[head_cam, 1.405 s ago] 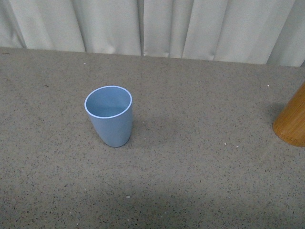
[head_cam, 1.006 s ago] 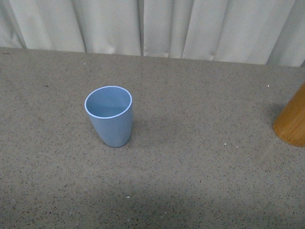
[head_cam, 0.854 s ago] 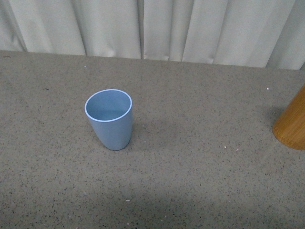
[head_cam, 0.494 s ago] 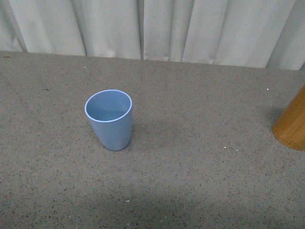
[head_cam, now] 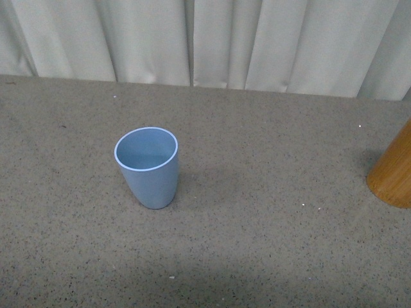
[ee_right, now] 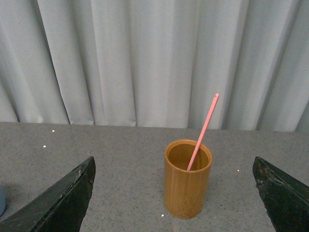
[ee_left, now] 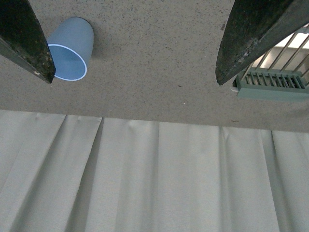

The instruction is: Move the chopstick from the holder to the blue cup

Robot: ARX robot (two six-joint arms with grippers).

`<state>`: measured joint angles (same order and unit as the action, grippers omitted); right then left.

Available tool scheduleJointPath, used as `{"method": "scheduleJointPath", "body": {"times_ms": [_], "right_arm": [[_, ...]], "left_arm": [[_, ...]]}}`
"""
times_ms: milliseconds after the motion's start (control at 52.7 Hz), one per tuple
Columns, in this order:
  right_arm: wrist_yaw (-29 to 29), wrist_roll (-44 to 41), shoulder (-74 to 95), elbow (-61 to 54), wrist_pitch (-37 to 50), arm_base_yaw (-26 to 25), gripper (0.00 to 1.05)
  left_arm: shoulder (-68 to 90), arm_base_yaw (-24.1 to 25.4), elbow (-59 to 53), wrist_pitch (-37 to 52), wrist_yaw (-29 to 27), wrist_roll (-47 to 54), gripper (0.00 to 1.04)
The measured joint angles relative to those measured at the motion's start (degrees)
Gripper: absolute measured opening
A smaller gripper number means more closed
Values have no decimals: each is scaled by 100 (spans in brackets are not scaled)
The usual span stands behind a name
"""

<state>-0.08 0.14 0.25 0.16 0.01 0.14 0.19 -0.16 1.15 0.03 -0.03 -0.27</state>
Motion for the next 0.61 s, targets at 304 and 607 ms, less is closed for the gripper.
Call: {"method": "scheduleJointPath", "body": {"times_ms": [304, 607], "right_arm": [[0, 0, 0, 0, 0, 0, 95], [0, 0, -2, 0, 0, 0, 95]], "left_arm": [[0, 0, 0, 0, 0, 0, 98], [0, 0, 0, 0, 0, 0, 98]]}}
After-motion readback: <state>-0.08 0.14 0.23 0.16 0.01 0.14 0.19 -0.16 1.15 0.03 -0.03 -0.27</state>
